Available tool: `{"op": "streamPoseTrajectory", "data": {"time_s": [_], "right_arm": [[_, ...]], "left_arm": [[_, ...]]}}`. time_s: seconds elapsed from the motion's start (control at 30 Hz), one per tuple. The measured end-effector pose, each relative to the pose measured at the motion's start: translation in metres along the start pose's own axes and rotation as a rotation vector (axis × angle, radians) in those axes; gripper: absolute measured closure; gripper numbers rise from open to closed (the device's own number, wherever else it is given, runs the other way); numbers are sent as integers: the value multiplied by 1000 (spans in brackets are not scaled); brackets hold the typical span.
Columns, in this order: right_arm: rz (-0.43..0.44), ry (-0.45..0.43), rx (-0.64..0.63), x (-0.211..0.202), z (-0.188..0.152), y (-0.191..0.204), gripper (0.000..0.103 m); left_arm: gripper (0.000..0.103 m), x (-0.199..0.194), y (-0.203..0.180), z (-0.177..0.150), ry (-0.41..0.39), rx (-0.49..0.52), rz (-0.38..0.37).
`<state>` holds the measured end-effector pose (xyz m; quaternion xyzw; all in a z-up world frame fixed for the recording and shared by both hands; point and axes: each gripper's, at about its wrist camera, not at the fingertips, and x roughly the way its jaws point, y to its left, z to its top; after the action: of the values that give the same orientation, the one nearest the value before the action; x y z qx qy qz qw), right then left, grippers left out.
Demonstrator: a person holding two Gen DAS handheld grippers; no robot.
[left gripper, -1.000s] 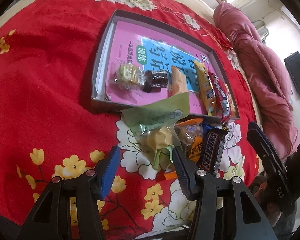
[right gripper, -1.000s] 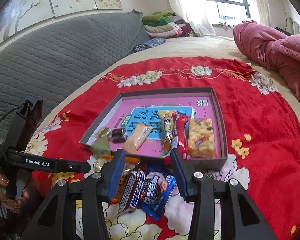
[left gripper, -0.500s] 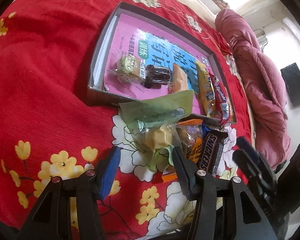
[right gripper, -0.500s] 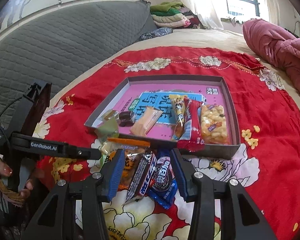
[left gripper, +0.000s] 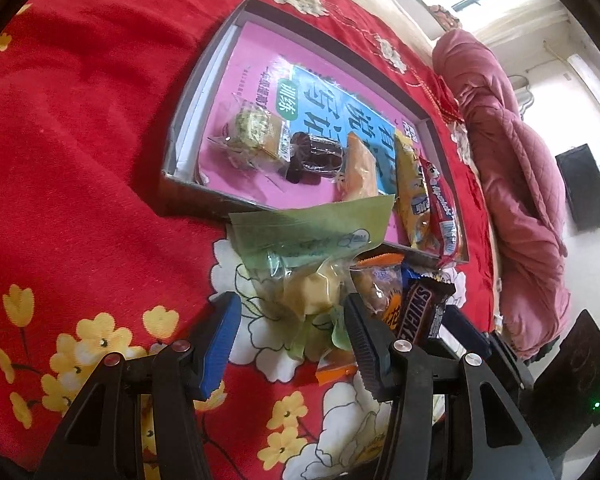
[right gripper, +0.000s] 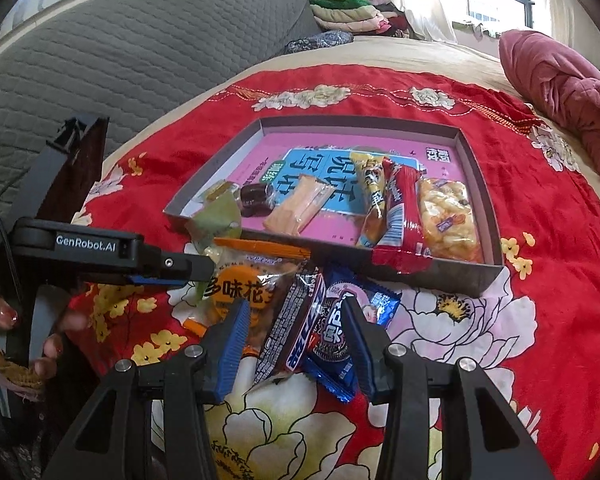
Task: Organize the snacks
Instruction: 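Move both open grippers down over the snack pile beside the box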
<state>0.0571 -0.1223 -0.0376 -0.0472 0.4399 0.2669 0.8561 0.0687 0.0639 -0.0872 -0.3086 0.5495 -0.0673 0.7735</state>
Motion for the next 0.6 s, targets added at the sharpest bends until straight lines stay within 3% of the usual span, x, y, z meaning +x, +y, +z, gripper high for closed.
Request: {"op": "streamPoseTrajectory", "data": {"time_s": [0.6], "right_arm": [[-33, 62, -16, 20, -4, 2, 56]], "left_arm": [[48, 14, 1, 5, -4, -11, -19]]}}
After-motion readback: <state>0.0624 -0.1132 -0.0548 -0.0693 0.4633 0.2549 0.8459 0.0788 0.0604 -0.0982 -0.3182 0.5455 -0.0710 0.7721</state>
